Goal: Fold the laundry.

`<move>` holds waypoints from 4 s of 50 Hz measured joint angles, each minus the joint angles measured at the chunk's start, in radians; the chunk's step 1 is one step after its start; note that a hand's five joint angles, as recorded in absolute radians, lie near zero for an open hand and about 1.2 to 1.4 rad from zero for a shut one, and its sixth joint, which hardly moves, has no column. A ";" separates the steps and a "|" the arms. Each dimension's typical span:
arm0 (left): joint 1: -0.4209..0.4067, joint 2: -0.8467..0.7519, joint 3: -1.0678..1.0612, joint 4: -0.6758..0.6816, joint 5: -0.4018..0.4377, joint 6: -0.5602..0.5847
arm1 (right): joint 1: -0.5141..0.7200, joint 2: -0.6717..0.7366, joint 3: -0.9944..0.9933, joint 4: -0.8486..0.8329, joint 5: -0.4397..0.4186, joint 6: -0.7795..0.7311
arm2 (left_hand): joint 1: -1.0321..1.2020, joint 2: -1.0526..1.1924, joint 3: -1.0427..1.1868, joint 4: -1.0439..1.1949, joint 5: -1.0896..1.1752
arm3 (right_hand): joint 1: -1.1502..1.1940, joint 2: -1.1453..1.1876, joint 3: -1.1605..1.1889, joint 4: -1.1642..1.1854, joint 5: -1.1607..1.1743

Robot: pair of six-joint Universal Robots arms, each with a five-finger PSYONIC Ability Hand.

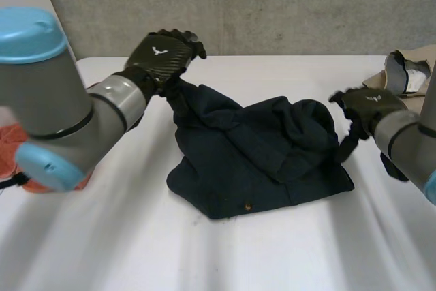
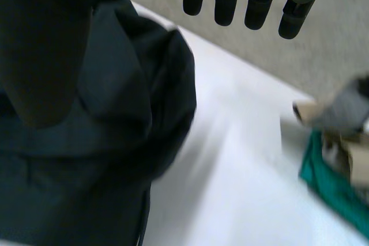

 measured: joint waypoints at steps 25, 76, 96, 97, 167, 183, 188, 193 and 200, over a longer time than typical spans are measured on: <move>0.043 -0.717 0.702 -0.067 0.078 0.396 | 0.041 0.319 -0.025 -0.235 0.107 0.179 | 0.760 0.842 0.805 0.829 0.795 | 0.732 0.790 0.824 0.817 0.819; -0.004 -0.016 0.119 -0.129 -0.183 -0.146 | -0.077 0.247 -0.242 0.133 -0.004 0.170 | 0.803 0.993 0.971 0.996 0.921 | -0.005 -0.003 -0.004 -0.004 -0.001; -0.031 0.033 0.150 -0.128 -0.186 -0.168 | 0.083 0.397 -0.120 -0.130 0.063 0.279 | 0.803 0.993 0.972 0.996 0.921 | 0.329 0.396 0.383 0.358 0.353; -0.031 0.033 0.150 -0.128 -0.186 -0.168 | 0.083 0.397 -0.120 -0.130 0.063 0.279 | 0.803 0.993 0.972 0.996 0.921 | 0.329 0.396 0.383 0.358 0.353; -0.039 0.015 -0.189 -0.086 -0.260 -0.175 | -0.051 0.234 -0.311 -0.020 -0.267 -0.330 | 0.235 0.382 0.368 0.388 0.365 | 0.058 0.072 0.072 0.069 0.074; -0.082 -0.054 -0.380 0.023 -0.202 -0.079 | -0.085 0.181 0.114 -0.107 -0.458 -0.535 | 0.116 0.296 0.287 0.293 0.264 | 0.434 0.442 0.434 0.433 0.423; -0.072 -0.143 -0.282 0.026 -0.236 -0.078 | -0.086 0.228 0.125 -0.188 -0.474 -0.520 | -0.012 0.168 0.156 0.157 0.130 | 0.320 0.291 0.279 0.276 0.253; -0.067 -0.230 -0.165 0.024 -0.263 -0.061 | -0.076 0.275 0.113 -0.299 -0.476 -0.495 | -0.027 0.138 0.127 0.130 0.097 | 0.216 0.207 0.194 0.175 0.147; -0.070 -0.342 0.000 0.013 -0.279 0.000 | -0.059 0.332 0.077 -0.443 -0.469 -0.459 | -0.078 0.103 0.091 0.100 0.067 | 0.216 0.207 0.193 0.175 0.141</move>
